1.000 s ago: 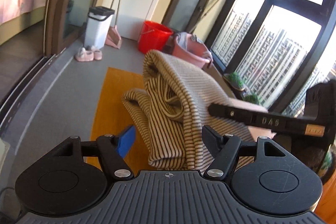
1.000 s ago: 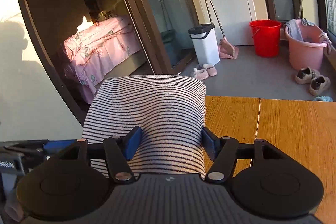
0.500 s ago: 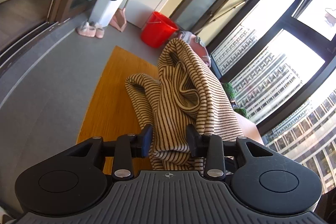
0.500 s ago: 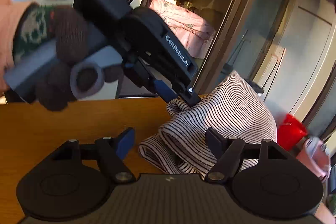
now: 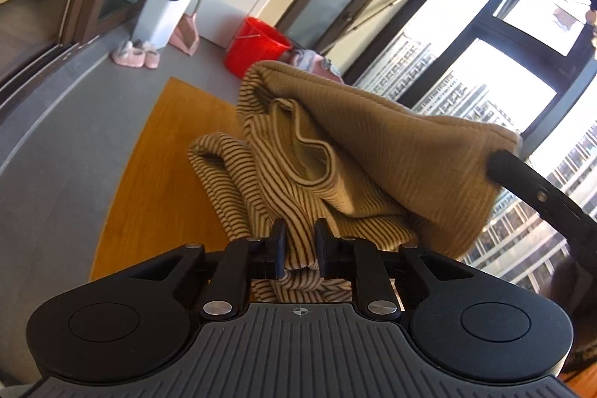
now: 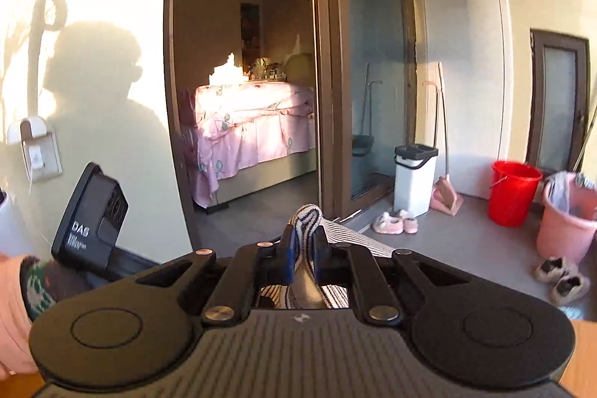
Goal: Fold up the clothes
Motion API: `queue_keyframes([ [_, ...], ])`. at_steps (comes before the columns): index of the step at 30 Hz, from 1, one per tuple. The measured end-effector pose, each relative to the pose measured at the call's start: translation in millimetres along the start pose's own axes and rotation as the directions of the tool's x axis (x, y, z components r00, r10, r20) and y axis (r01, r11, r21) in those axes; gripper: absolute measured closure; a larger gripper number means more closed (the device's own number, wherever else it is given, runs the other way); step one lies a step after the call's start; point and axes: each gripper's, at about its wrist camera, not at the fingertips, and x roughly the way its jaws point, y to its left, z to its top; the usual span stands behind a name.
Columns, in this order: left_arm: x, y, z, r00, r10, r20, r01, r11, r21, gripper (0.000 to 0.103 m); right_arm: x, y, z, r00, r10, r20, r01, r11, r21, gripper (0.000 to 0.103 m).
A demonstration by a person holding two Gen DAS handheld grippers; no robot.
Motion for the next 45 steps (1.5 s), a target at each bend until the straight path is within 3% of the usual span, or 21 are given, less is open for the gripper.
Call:
queue_keyframes([
  [4,9.7,-15.8,-16.8,0.999,-0.006,-0.051,0.009,0.998,0.064,0.083,13.2,-6.8,-20.7,0.989,0.103,-0.104,-0.095,0.992,0.081,0.094],
  [7,1.1,-11.4,-20.6,0.999,0.002,-0.054,0.002,0.997,0.073,0.073,27.1,-8.1,-38.6,0.975,0.121,-0.187,-0.104,0.99,0.097,0.094],
  [9,-12.1,-2.9,-17.6,0.999,0.016,-0.045,-0.013,0.998,0.056,0.073,29.1,0.3,-55.9,0.963,0.122,-0.239,-0.106,0.991,0.077,0.094],
  [12,-33.8,-3.3,-1.3,0.997,0.071,0.04,-0.074,0.994,0.084,0.073,36.1,16.3,-71.4,0.95,0.123,-0.288,-0.123,0.992,0.017,0.094],
  [15,-42.9,-21.2,27.5,0.99,0.022,0.142,-0.042,0.99,0.136,0.071,35.3,20.8,-72.1,0.949,0.124,-0.289,-0.129,0.992,0.005,0.094],
  [18,-15.9,-40.0,50.8,0.983,-0.045,0.176,0.011,0.982,0.191,0.051,33.4,22.0,-72.3,0.948,0.114,-0.297,-0.119,0.993,0.003,0.094],
  [20,11.3,-45.7,62.8,0.986,-0.068,0.155,0.036,0.979,0.201,0.05,29.8,24.8,-72.7,0.948,0.101,-0.3,-0.11,0.994,-0.012,0.094],
  [24,51.2,-15.6,46.5,1.0,0.028,0.011,-0.029,0.994,0.105,0.063,16.0,35.3,-74.3,0.952,0.066,-0.3,-0.104,0.988,-0.11,0.091],
  [25,49.7,-6.9,41.4,1.0,0.03,0.006,-0.03,0.996,0.086,0.071,12.0,40.3,-73.6,0.951,0.06,-0.302,-0.111,0.982,-0.155,0.085],
  [28,37.9,17.7,28.3,1.0,0.006,0.01,-0.006,1.0,0.018,0.073,-1.2,48.6,-59.4,0.942,0.148,-0.302,-0.21,0.96,-0.184,0.067],
  [30,29.9,22.1,24.0,1.0,0.003,0.011,-0.004,0.999,0.032,0.073,-6.8,51.7,-45.7,0.952,0.171,-0.253,-0.223,0.955,-0.195,0.058],
  [32,26.5,21.1,20.1,1.0,0.009,0.016,-0.01,0.998,0.064,0.073,0.1,53.5,-39.2,0.973,0.107,-0.205,-0.148,0.969,-0.197,0.057],
  [35,23.9,25.2,16.9,1.0,0.001,0.03,-0.002,0.999,0.05,0.073,36.5,47.7,-53.7,0.966,-0.007,-0.257,-0.046,0.979,-0.199,0.057],
  [36,22.1,26.9,16.1,1.0,0.0,0.031,-0.002,0.999,0.043,0.073,48.0,46.9,-66.6,0.955,-0.046,-0.294,-0.029,0.969,-0.246,0.057],
  [38,17.4,29.2,14.5,0.999,0.004,0.033,-0.006,0.999,0.039,0.073,45.5,53.9,-85.2,0.967,-0.09,-0.24,-0.005,0.93,-0.368,0.056],
  [40,9.7,30.8,12.7,0.999,0.009,0.036,-0.01,0.999,0.031,0.073,42.7,63.2,-85.2,0.963,-0.127,-0.236,0.018,0.91,-0.414,0.055],
  [42,-0.3,27.6,14.4,0.999,0.027,0.046,-0.028,1.0,0.013,0.072,38.8,65.6,-79.0,0.96,-0.131,-0.247,0.015,0.907,-0.421,0.054],
  [44,-17.0,19.8,14.8,0.997,0.04,0.065,-0.04,0.999,-0.011,0.061,25.7,62.4,-65.3,0.965,-0.072,-0.253,-0.028,0.928,-0.372,0.053],
  [45,-26.1,15.6,14.2,0.997,0.041,0.072,-0.04,0.999,-0.016,0.053,13.8,57.1,-56.3,0.971,-0.045,-0.233,-0.038,0.94,-0.34,0.047],
])
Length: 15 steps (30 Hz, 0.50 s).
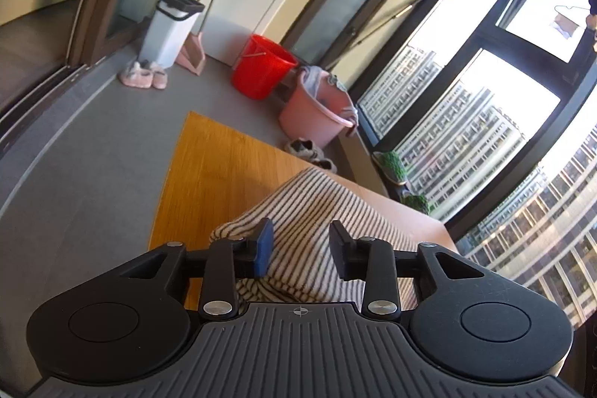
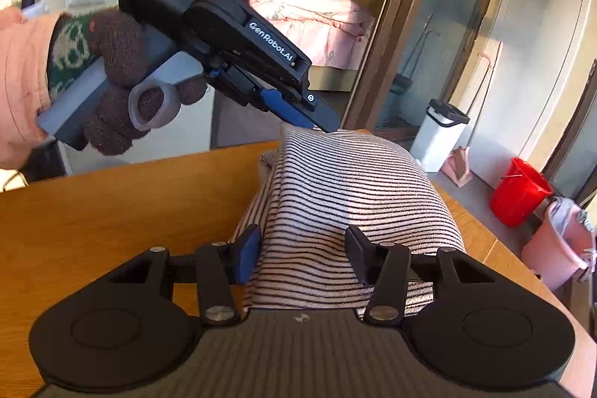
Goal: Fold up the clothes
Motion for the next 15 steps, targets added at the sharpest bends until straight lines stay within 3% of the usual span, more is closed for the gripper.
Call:
queue_keyframes([
  [1,-8.1,-4.0,-1.5,1.0,0.0,-0.002,0.0,1.0,-0.001,0.044,-12.1,-9.3,2.5,1.0,-0.005,0.03,0.004,0.999,0.035,0.039],
  [3,-21.4,-11.7,-7.6,1.0,-0.002,-0.021,0.002,1.0,-0.009,0.031,-26.7,-32.2,3.8,0.997,-0.037,0.071,0.028,0.992,0.127,0.031],
  [6,-23.0,-15.3,-21.5,0.995,-0.042,-0.091,0.036,0.998,-0.058,0.021,-22.1,-76.2,-9.4,0.992,-0.1,0.081,0.07,0.946,0.315,0.028],
  [9,-4.7,-10.4,-35.2,0.978,-0.128,-0.167,0.102,0.982,-0.156,0.01,6.1,-110.2,-39.0,0.999,-0.022,0.033,0.004,0.882,0.47,0.025],
  [12,15.3,-3.5,-42.5,0.972,-0.123,-0.199,0.084,0.977,-0.197,0.011,15.3,-113.0,-66.5,0.999,0.009,0.04,-0.029,0.841,0.541,0.024],
  [15,30.6,2.5,-37.8,0.978,-0.073,-0.198,0.042,0.987,-0.158,0.026,8.7,-93.3,-69.4,0.999,-0.003,0.048,-0.023,0.851,0.525,0.024],
])
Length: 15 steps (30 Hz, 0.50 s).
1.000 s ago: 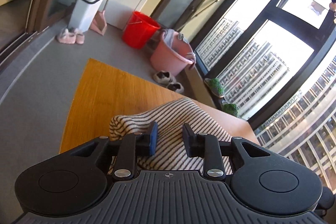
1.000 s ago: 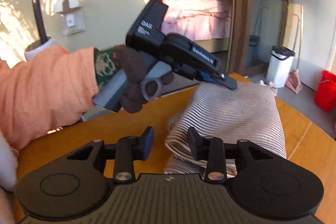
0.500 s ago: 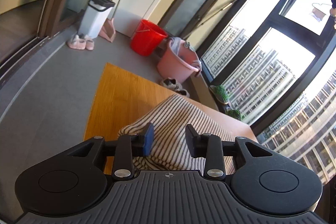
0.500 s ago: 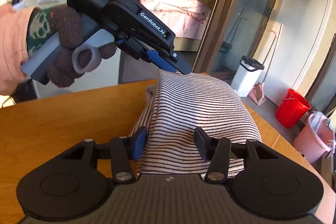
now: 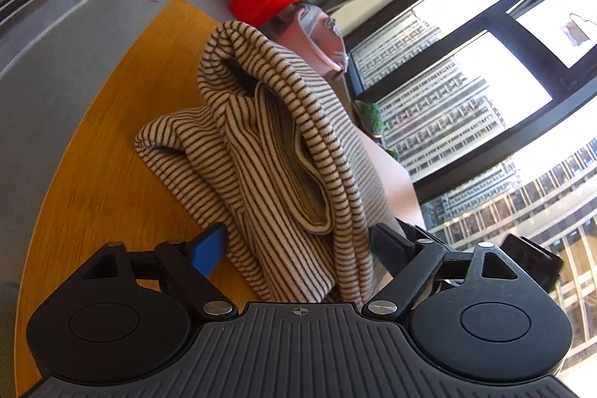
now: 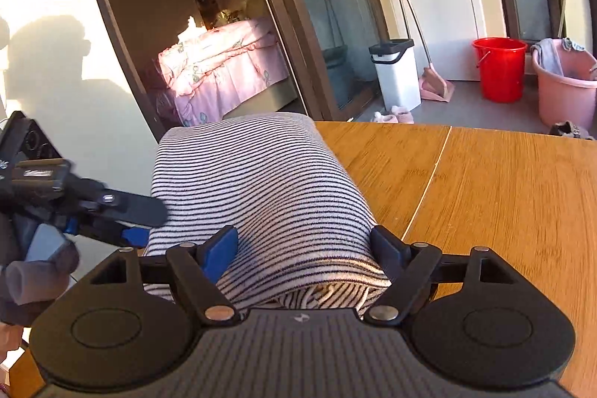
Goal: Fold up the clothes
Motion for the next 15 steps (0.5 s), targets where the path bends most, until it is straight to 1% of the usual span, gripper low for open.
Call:
queue_keyframes([
  [3,8.0,2.6,15.7,0.998,0.049,0.037,-0.051,0.997,0.053,0.03,-0.1,19.5,-7.4,1.0,-0.028,0.012,0.029,1.0,-0.006,0.024],
  [5,15.8,2.3,29.9,0.993,0.093,0.073,-0.101,0.988,0.117,0.03,8.7,30.6,-7.6,0.998,-0.054,0.028,0.054,0.999,-0.006,0.024],
  [6,20.1,3.2,37.4,0.989,0.113,0.096,-0.126,0.982,0.14,0.029,16.9,37.9,-6.5,0.997,-0.07,0.04,0.071,0.997,-0.027,0.024],
  [8,27.5,11.4,53.6,0.981,0.139,0.133,-0.156,0.98,0.125,0.027,33.1,48.3,-2.8,0.993,-0.102,0.059,0.106,0.992,-0.068,0.024],
  [11,29.1,20.8,64.7,0.982,0.128,0.141,-0.142,0.986,0.09,0.027,47.7,51.9,5.2,0.991,-0.127,0.048,0.13,0.988,-0.083,0.024],
  [14,16.5,19.9,60.3,0.982,0.123,0.146,-0.138,0.986,0.096,0.027,43.7,48.6,4.9,0.99,-0.134,0.044,0.137,0.986,-0.091,0.024],
  [15,8.3,15.8,56.5,0.977,0.131,0.166,-0.151,0.982,0.112,0.03,41.0,46.0,4.8,0.989,-0.14,0.044,0.144,0.985,-0.091,0.024],
])
